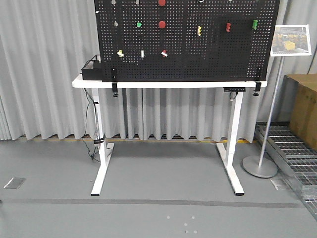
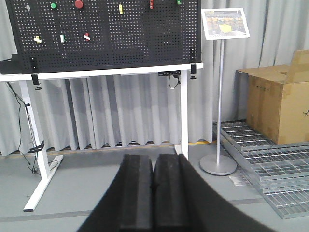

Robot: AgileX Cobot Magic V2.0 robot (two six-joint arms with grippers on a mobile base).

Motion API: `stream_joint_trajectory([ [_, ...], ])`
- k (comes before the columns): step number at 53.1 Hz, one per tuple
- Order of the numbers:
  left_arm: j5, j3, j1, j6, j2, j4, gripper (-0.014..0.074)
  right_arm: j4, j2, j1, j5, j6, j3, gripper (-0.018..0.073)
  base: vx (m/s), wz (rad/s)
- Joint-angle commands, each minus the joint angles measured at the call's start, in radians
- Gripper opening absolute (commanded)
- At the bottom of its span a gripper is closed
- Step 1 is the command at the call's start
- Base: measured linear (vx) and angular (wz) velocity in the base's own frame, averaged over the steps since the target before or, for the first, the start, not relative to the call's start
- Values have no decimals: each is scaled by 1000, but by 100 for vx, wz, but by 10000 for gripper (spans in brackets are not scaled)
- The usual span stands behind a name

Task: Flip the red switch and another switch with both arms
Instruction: 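Drive the base forward up to the black pegboard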

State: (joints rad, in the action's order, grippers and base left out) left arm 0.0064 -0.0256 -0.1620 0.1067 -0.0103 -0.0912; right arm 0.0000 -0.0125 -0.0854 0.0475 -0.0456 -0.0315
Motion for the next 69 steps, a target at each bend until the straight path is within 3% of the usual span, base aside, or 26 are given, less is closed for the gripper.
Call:
stream_joint_trajectory([
  [1,-79,-19,2,-5,-19,0,3,-6,-11,-8,-81,6,-6,-6,0,0],
  [34,-79,-19,2,-5,-19,0,3,-6,-11,-8,-81,6,-6,-6,9,2],
  [69,-79,-19,2,-5,-19,0,3,-6,-9,-8,-82,6,-6,-6,37,3],
])
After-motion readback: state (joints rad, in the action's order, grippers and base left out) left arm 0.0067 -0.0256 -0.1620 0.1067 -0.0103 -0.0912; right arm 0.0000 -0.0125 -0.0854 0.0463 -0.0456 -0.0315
